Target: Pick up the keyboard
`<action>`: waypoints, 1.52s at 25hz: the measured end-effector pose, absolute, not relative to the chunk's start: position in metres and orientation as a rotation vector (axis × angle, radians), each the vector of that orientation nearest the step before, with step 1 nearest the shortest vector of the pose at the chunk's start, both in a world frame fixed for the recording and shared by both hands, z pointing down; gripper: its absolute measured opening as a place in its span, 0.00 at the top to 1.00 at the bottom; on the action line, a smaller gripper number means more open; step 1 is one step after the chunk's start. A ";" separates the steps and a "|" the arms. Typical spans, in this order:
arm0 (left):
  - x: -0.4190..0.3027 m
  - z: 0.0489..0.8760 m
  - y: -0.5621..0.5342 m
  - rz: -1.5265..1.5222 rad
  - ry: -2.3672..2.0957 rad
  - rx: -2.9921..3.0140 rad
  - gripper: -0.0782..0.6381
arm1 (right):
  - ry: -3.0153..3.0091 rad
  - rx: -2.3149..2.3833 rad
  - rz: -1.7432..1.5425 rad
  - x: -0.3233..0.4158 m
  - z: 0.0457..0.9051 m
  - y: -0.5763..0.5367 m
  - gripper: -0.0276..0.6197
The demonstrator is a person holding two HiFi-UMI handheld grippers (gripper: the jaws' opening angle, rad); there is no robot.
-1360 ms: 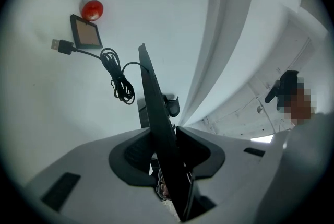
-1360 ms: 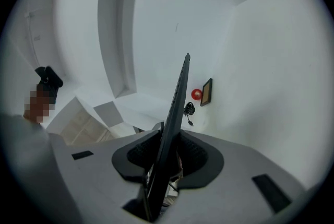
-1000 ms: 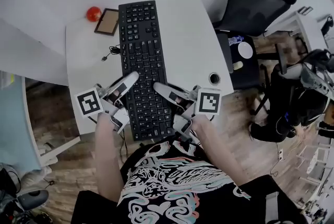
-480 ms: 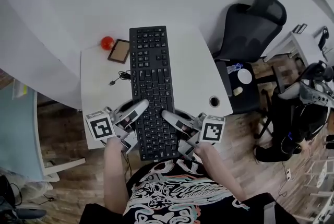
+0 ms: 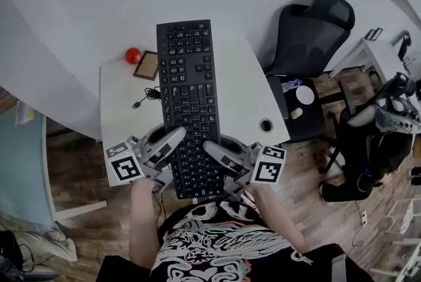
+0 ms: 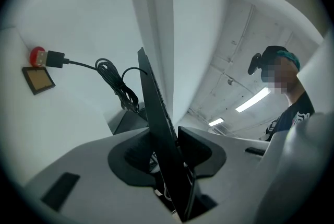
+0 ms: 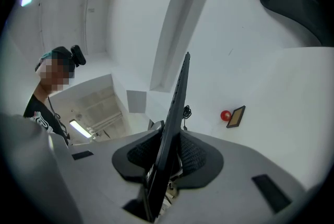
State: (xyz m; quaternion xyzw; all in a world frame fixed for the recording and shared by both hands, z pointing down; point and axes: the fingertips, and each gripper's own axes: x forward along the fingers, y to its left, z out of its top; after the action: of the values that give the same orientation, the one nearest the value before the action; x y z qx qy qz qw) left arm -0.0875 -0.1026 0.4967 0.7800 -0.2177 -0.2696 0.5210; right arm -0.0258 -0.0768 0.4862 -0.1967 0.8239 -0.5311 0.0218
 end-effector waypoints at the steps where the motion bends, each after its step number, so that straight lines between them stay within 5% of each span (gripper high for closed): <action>1: -0.087 0.497 -0.103 -0.646 -0.523 1.871 0.69 | 2.555 -0.609 -1.645 -0.026 0.486 -0.077 0.77; 38: -0.087 0.499 -0.102 -0.619 -0.555 1.796 0.69 | 2.490 -0.604 -1.764 -0.025 0.486 -0.078 0.77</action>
State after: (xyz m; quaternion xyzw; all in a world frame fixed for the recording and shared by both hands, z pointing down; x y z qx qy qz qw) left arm -0.0867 -0.1022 0.4989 0.7584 -0.2346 -0.2615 0.5491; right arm -0.0252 -0.0784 0.4863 -0.1942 0.8004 -0.5670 0.0153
